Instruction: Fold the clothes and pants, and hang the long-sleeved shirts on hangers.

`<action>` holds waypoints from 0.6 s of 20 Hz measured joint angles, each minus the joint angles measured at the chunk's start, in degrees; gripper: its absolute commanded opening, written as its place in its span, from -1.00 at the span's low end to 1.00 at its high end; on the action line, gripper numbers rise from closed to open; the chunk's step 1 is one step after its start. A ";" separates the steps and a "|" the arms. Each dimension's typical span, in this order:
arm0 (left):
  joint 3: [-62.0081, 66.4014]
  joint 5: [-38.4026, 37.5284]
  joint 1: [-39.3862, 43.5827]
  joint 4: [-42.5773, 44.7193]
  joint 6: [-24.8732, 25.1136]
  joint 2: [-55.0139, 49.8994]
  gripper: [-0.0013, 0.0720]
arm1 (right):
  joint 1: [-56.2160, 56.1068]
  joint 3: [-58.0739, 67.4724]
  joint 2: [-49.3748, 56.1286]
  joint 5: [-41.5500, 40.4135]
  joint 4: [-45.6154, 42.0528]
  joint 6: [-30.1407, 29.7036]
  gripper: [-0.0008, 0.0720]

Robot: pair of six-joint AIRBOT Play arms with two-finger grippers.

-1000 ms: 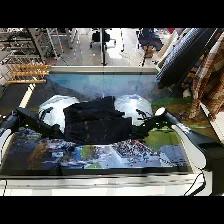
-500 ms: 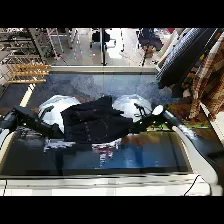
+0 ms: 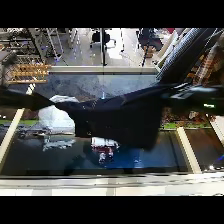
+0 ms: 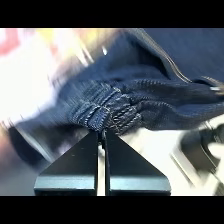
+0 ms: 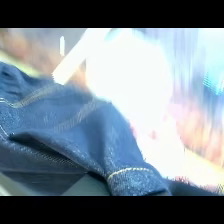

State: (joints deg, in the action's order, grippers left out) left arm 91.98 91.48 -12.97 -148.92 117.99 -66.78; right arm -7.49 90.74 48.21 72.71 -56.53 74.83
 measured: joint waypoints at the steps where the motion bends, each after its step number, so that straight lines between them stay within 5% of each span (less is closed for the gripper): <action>1: 1.99 -1.03 -0.35 -0.52 -0.33 2.67 -0.94 | 0.00 2.51 -1.99 0.00 -0.11 0.61 -0.90; 7: 6.49 -5.99 -1.25 -1.09 -1.05 13.60 -0.93 | 0.00 9.88 -5.01 0.00 0.37 2.29 -0.89; 12: -1.25 -7.32 -0.61 0.24 -2.99 11.15 -0.93 | 0.00 9.22 5.81 1.97 0.00 2.67 -0.89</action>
State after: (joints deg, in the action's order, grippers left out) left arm 90.74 84.16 -13.58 -148.68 115.00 -55.64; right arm -7.49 99.96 54.02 74.67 -56.53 77.49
